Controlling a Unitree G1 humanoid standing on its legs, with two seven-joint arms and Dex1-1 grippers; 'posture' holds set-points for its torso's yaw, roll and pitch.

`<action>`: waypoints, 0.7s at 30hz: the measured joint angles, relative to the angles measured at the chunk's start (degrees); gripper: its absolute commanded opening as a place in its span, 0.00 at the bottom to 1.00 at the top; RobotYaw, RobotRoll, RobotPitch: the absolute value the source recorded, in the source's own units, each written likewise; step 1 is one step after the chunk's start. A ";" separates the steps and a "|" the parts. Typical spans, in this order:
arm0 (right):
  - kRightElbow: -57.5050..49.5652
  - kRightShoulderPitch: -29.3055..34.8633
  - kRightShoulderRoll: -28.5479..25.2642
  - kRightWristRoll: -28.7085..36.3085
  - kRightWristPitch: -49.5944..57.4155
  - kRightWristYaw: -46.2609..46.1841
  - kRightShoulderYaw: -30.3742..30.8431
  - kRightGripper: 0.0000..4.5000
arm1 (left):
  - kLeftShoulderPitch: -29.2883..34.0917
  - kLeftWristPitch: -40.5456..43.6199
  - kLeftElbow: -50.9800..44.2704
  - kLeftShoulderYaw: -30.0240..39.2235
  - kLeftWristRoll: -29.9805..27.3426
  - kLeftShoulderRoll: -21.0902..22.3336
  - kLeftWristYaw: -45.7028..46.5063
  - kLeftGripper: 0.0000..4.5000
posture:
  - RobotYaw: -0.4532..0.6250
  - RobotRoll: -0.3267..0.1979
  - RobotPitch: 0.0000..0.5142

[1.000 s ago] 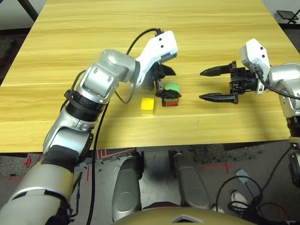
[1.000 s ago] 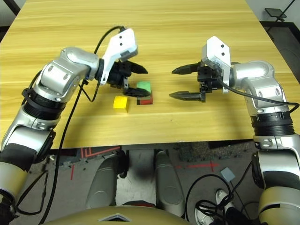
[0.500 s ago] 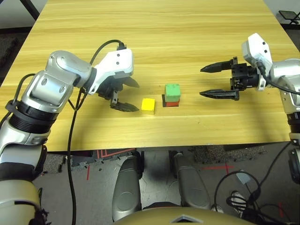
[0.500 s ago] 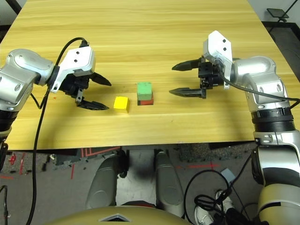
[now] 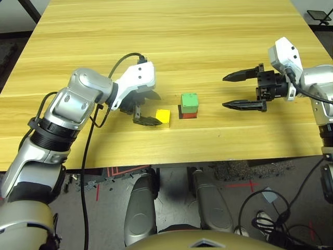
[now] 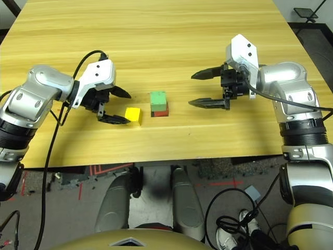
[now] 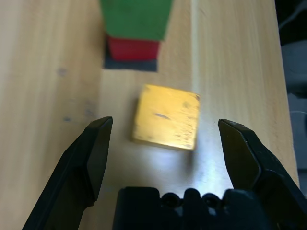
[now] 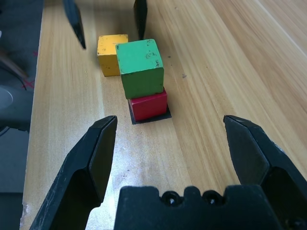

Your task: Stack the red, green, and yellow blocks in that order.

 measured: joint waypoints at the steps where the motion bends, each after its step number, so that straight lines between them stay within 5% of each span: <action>1: -0.04 0.01 0.00 0.01 0.05 -0.02 0.00 1.00 | 0.45 0.01 -0.29 -0.06 0.04 -0.13 0.02 1.00 | 0.46 0.61 0.48; 6: -0.57 0.12 -0.03 0.03 0.55 -0.32 0.00 1.00 | 2.42 0.41 -2.24 -0.64 0.17 -1.09 1.45 0.96 | 0.46 0.61 0.48; 14: -0.64 0.12 -0.03 0.03 0.71 -0.54 0.00 1.00 | 2.31 5.48 -3.60 0.10 -0.12 -5.03 7.04 0.46 | 0.48 0.62 0.48; 21: -0.60 0.11 0.09 0.02 0.70 -0.93 0.00 1.00 | 1.25 8.16 -4.33 0.81 0.03 -2.13 8.20 0.46 | 0.49 0.64 0.47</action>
